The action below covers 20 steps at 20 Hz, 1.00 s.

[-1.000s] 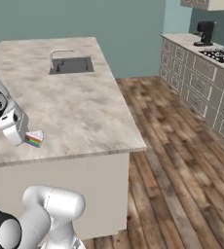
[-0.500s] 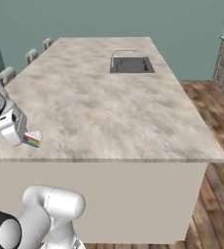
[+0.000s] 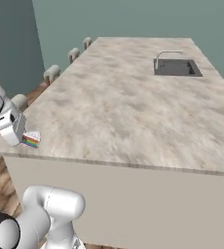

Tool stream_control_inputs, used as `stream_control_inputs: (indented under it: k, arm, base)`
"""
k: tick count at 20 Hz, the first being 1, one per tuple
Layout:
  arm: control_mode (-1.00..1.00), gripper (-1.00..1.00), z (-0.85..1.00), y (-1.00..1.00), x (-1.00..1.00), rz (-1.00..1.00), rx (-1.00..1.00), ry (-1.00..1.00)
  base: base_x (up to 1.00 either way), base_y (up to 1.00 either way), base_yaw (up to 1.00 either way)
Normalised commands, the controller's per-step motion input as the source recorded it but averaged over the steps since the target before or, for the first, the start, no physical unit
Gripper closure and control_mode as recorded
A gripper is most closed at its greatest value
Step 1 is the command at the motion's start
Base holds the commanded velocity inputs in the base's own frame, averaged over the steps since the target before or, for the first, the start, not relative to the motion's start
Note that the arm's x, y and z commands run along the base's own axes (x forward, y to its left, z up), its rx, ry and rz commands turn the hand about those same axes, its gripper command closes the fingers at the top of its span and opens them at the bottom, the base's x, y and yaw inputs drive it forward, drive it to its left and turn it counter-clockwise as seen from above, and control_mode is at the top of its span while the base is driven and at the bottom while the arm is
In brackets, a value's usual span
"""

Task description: Take the baked cake out of the oven and place it on the plate for cooling. Then close the oven door.

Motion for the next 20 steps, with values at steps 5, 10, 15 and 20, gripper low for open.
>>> stream_control_inputs:
  k: [5,10,15,20]
  arm:
    - [1.00,1.00,0.00,0.00,0.00,0.00,0.00,0.00]
    - [1.00,1.00,0.00,0.00,0.00,0.00,0.00,0.00]
    - [1.00,1.00,0.00,0.00,0.00,0.00,0.00,0.00]
    - [1.00,1.00,0.00,0.00,0.00,0.00,0.00,0.00]
  base:
    - [0.00,0.37,0.28]
    - [-0.01,0.04,0.22]
    - [-0.12,0.14,0.29]
    - [-0.25,0.33,0.71]
